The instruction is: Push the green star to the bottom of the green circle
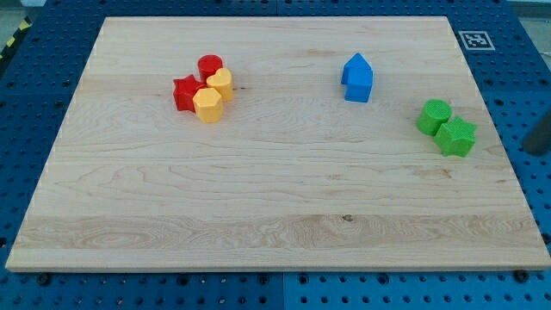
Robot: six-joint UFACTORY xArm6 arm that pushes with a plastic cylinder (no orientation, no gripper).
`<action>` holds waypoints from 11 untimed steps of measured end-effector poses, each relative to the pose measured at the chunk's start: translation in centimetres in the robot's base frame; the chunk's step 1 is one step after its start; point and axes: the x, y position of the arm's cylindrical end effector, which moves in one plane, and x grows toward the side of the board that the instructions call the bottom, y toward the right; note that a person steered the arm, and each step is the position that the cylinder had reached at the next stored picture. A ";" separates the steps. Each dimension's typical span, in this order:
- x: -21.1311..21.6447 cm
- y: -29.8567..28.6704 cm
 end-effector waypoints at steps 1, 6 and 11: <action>0.0 -0.1; 0.2 -12.5; -2.3 -4.7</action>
